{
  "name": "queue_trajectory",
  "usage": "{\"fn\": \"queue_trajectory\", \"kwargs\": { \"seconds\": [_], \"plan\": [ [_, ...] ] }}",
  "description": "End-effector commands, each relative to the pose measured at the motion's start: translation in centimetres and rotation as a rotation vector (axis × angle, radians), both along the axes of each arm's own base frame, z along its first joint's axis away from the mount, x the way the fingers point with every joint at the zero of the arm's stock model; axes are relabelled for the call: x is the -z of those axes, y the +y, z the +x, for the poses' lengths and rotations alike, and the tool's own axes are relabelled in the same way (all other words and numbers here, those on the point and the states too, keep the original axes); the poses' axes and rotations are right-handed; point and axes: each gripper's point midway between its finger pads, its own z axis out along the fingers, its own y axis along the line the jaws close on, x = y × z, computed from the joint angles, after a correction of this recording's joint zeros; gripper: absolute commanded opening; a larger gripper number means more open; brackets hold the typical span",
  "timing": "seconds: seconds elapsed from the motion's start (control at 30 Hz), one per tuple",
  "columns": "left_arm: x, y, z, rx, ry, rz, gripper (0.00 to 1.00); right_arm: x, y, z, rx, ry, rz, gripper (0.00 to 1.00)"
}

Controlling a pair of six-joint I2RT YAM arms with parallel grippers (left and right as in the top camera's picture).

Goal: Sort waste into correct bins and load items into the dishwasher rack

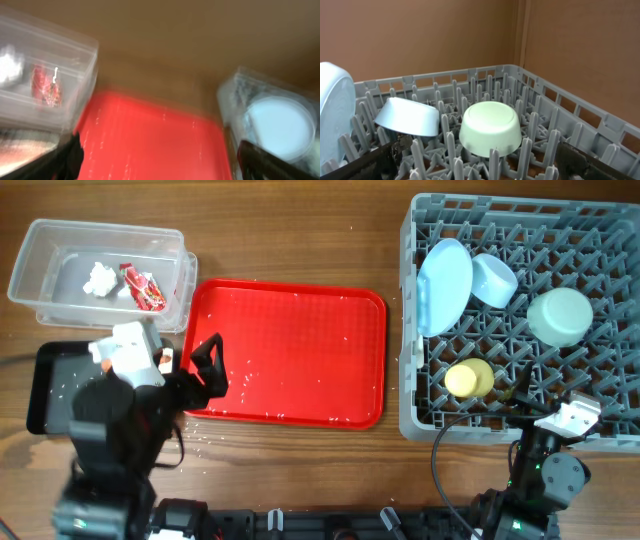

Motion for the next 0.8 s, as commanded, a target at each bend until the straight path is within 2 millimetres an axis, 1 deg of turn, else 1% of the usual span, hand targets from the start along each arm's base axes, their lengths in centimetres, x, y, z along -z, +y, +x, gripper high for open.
{"fn": "queue_trajectory", "kwargs": {
  "seconds": [0.0,0.1,0.13,0.27,0.33,0.43,0.77],
  "plan": [
    [3.7,0.7,-0.7,-0.003,-0.129,0.012,1.00,-0.2,-0.1,-0.1,0.006,-0.017,0.010,1.00],
    [6.9,1.2,-1.1,-0.012,-0.263,-0.001,1.00,-0.2,-0.1,-0.1,0.006,-0.017,0.010,1.00],
    [7.6,1.2,-1.2,-0.013,-0.278,-0.001,1.00,-0.2,-0.1,-0.1,0.006,-0.017,0.010,1.00],
    [11.2,1.3,-1.6,-0.016,-0.289,-0.001,1.00,-0.2,-0.1,-0.1,0.006,-0.017,0.010,1.00],
    [13.3,1.2,-1.3,-0.015,-0.261,0.000,1.00,-0.2,-0.1,-0.1,0.006,-0.017,0.010,1.00],
    [13.2,0.9,-1.0,-0.004,-0.293,-0.003,1.00,-0.2,-0.1,-0.1,0.006,-0.017,0.010,1.00],
    [13.2,0.9,-1.0,-0.002,-0.294,-0.004,1.00,-0.2,-0.1,-0.1,0.006,-0.017,0.010,1.00]
  ]
}}
